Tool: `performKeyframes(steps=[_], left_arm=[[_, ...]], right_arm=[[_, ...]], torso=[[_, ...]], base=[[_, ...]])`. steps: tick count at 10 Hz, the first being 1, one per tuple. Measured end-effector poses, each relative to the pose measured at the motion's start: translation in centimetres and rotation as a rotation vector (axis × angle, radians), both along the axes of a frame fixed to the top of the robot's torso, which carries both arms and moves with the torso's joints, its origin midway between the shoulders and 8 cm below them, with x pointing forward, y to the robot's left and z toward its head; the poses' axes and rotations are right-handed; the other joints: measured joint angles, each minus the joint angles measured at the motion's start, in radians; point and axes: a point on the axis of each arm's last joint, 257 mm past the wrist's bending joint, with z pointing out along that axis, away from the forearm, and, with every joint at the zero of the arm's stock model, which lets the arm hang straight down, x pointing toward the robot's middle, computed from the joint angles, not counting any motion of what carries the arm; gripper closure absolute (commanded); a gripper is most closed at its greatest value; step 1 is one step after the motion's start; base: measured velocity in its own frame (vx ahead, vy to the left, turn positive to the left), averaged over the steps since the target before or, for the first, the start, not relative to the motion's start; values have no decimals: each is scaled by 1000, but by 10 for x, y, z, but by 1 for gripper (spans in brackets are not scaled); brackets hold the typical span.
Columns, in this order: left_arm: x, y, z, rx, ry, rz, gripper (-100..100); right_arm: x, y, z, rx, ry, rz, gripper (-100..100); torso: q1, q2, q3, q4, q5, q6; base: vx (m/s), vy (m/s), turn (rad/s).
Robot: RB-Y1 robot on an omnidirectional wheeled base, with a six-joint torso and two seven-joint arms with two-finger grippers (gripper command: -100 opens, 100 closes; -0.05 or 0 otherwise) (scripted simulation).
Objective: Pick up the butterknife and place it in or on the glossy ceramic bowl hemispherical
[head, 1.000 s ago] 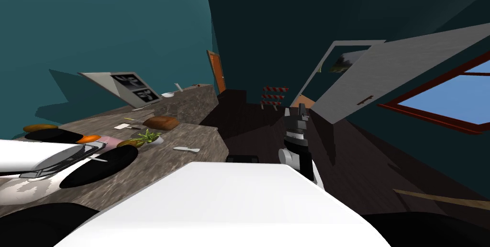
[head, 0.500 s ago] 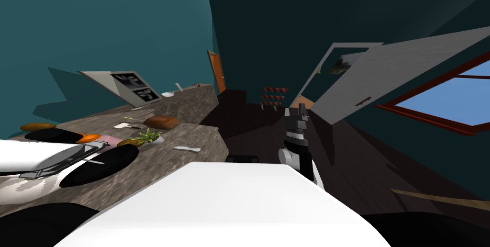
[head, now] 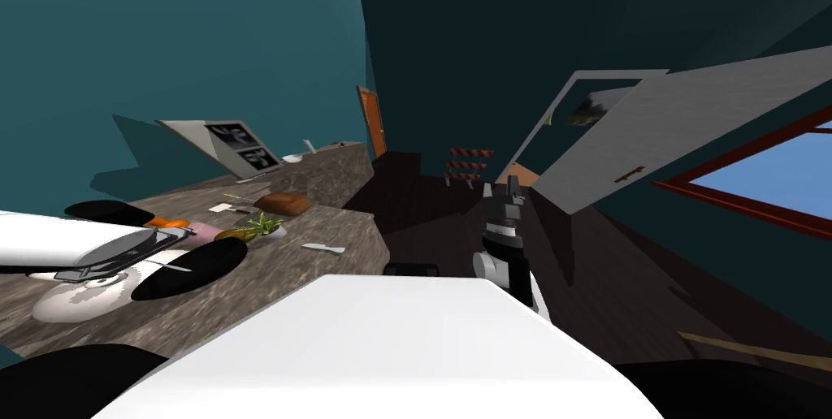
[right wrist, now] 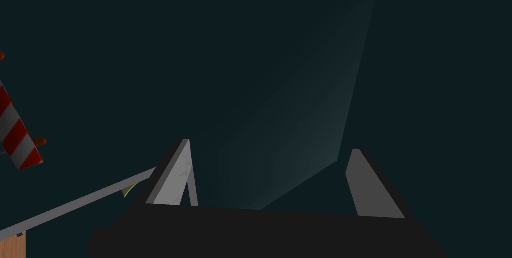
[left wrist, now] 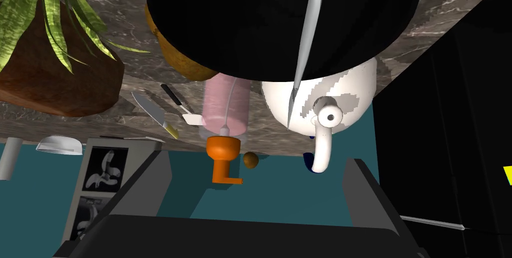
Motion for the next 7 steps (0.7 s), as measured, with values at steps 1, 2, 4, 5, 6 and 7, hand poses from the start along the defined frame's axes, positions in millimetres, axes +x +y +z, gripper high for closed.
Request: performKeyframes(steps=[1, 2, 4, 5, 6, 7], left_arm=[[5, -2, 4, 0, 0, -5, -100], [7, -4, 6, 0, 0, -8, -100], [27, -11, 21, 2, 2, -25, -100], [36, -15, 26, 1, 4, -33, -100], [44, -19, 31, 0, 5, -42, -100], [44, -20, 32, 0, 6, -42, 0]], right_arm=[[0, 0, 0, 0, 0, 0, 0], [0, 0, 0, 0, 0, 0, 0], [0, 0, 0, 0, 0, 0, 0], [0, 0, 0, 0, 0, 0, 0], [0, 0, 0, 0, 0, 0, 0], [0, 0, 0, 0, 0, 0, 0]], torso=[[0, 0, 0, 0, 0, 0], [0, 0, 0, 0, 0, 0], [0, 0, 0, 0, 0, 0], [-1, 0, 0, 0, 0, 0], [-1, -1, 0, 0, 0, 0], [-1, -1, -1, 0, 0, 0]], base=[[-8, 6, 20], [-20, 15, 103], [-20, 11, 60], [-6, -5, 24], [0, 0, 0], [0, 0, 0]])
